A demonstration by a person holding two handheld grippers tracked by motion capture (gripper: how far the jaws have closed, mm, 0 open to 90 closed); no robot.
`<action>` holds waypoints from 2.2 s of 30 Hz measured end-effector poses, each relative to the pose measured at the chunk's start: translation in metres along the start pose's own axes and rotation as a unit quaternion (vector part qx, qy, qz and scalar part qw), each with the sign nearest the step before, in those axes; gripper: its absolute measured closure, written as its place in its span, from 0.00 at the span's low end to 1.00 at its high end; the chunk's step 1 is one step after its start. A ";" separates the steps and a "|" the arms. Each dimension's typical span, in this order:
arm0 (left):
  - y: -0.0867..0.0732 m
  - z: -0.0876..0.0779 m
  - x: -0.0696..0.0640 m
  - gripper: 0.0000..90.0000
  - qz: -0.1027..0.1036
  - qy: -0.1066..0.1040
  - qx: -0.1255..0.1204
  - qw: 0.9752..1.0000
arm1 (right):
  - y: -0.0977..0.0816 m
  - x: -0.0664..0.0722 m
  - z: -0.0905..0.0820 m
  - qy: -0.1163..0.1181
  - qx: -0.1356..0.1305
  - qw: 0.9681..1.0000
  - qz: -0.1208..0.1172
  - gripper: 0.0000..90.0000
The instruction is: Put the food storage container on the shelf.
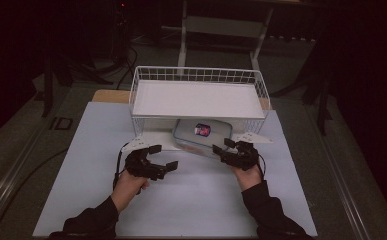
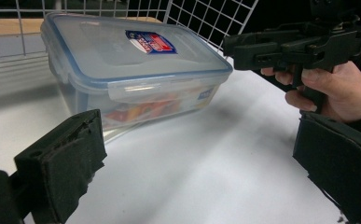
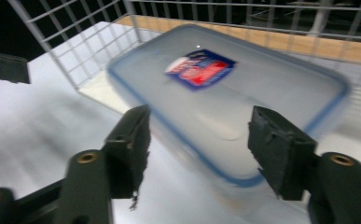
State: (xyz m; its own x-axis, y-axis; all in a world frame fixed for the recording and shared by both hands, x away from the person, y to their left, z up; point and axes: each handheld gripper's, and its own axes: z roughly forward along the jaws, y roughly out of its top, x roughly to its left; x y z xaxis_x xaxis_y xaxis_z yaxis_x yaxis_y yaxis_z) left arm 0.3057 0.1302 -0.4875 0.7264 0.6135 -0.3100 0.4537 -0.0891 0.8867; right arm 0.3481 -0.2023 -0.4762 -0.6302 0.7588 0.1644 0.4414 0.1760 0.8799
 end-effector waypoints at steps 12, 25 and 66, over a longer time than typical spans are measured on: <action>-0.013 -0.009 -0.005 0.03 0.014 0.022 0.002 1.000 | -0.016 0.026 0.023 0.009 0.043 0.999 -0.028 0.99; -0.020 -0.007 -0.001 0.03 0.011 0.027 0.001 1.000 | -0.022 0.020 0.050 -0.030 0.062 0.997 -0.027 1.00; -0.018 -0.017 0.000 0.03 0.019 0.030 -0.007 0.999 | -0.013 0.027 0.058 -0.029 0.016 0.999 -0.032 0.73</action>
State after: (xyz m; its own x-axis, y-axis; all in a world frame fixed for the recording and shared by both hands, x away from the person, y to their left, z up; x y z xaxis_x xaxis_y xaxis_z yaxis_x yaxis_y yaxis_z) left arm 0.2884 0.1453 -0.4977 0.7099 0.6563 -0.2557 0.4194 -0.1022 0.9020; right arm 0.3622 -0.1480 -0.5086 -0.6197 0.7806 0.0810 0.4227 0.2451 0.8725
